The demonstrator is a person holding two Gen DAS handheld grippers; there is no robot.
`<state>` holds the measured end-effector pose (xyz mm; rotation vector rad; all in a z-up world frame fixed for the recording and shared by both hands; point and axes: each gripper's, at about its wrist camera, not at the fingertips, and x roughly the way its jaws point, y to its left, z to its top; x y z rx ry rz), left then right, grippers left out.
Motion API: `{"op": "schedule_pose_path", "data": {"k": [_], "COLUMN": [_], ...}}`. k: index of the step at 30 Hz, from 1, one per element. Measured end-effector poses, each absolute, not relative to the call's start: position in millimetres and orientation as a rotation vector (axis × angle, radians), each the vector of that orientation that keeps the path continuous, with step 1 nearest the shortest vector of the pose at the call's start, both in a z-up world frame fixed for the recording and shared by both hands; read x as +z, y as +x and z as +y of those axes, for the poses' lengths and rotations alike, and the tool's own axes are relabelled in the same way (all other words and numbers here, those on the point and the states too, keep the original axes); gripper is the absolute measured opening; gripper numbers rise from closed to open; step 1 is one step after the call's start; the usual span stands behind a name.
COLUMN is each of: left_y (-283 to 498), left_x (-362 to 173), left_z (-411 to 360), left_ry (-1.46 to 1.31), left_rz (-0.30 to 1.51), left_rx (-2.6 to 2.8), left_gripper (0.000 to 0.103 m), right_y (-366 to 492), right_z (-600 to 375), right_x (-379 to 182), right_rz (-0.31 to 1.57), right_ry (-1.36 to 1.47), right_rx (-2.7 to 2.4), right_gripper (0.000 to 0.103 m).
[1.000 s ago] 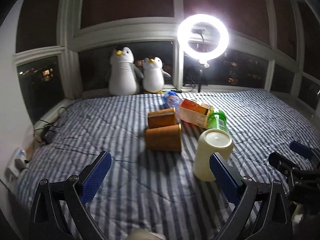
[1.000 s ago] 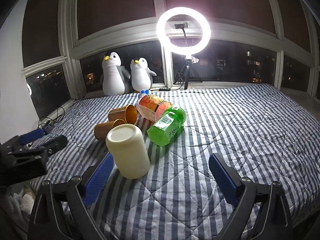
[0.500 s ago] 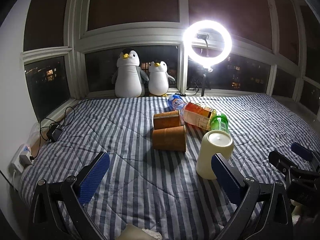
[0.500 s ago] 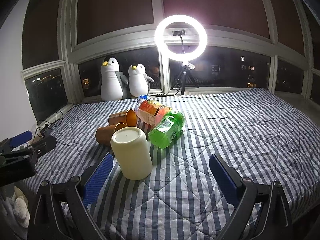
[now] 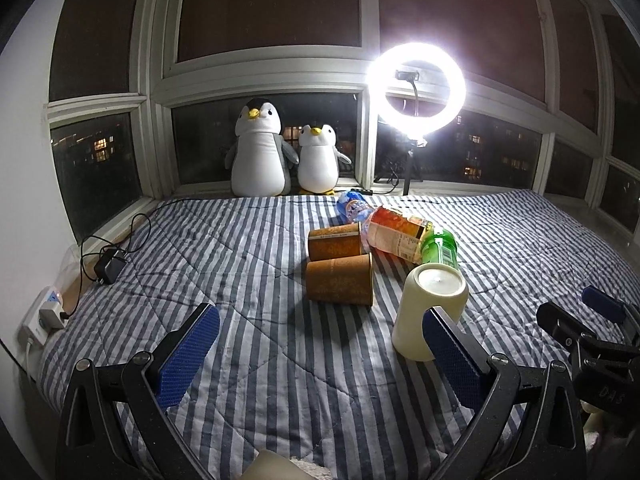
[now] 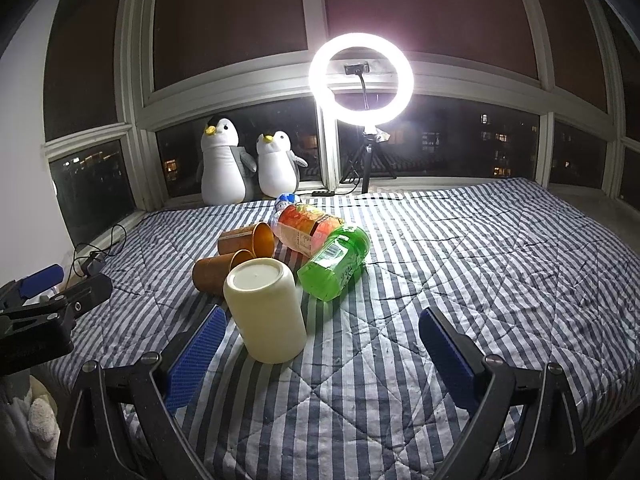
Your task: Flip cup upside down
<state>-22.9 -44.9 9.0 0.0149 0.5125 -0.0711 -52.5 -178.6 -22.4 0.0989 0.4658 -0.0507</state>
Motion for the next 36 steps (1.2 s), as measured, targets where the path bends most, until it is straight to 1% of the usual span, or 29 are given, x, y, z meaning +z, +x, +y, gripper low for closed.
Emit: {"op": "schedule_pose_path", "data": {"k": [36], "left_y": [-21.0], "left_x": [8.8], "left_z": [-48.7], "left_ry": [0.025], "left_rz": [0.512], "left_rx": [-0.074], "left_gripper": [0.103], "right_y": [-48.7], "right_z": [-182.2], "right_x": [-24.4], "right_rz": [0.479], "right_ry": [0.11], "right_rx": [-0.051], "right_gripper": [0.096]}}
